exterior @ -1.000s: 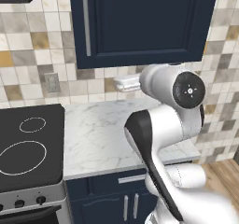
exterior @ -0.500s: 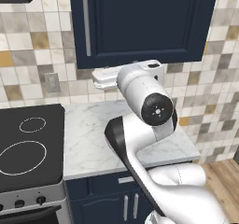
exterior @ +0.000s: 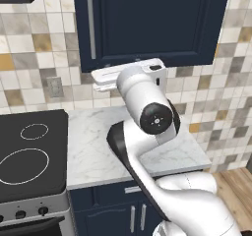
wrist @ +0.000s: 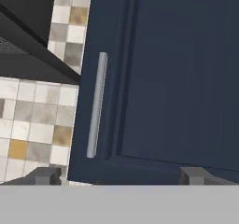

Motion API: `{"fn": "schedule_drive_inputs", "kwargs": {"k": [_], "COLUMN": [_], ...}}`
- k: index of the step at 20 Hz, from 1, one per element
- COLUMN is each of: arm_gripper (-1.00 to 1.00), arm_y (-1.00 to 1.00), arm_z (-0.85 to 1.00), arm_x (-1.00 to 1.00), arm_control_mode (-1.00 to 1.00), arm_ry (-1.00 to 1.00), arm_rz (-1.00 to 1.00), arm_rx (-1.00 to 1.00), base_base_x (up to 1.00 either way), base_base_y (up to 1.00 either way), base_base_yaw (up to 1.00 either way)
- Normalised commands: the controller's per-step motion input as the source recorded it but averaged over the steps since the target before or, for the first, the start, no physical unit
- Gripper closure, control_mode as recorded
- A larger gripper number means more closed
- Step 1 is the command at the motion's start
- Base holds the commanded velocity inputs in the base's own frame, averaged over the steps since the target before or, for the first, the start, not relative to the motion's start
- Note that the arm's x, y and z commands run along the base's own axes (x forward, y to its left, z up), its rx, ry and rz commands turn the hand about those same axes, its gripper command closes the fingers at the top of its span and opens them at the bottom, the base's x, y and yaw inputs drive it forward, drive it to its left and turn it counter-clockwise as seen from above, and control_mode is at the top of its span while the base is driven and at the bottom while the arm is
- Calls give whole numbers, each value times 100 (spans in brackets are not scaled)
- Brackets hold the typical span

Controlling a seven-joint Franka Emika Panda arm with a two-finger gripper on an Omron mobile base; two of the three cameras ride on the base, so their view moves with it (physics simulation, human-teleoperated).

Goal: The dining table condiment station is running low on condiment bottle. Refill the condiment station by opening the cabinet and taking the condiment bottle from the cabinet and placing it on the dining table.

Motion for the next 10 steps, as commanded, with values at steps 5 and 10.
{"fn": "schedule_drive_inputs", "kwargs": {"k": [5,10], "arm_gripper": [-100,-100], "arm_y": [44,32], "arm_z": [41,25], "arm_x": [53,44], "arm_control_mode": [-100,-100], "arm_ry": [-6,0], "arm_rz": [-8,-7], "arm_rx": [-4,-2], "base_base_x": [0,0], "base_base_y": [0,0], "base_base_yaw": [0,0]}}
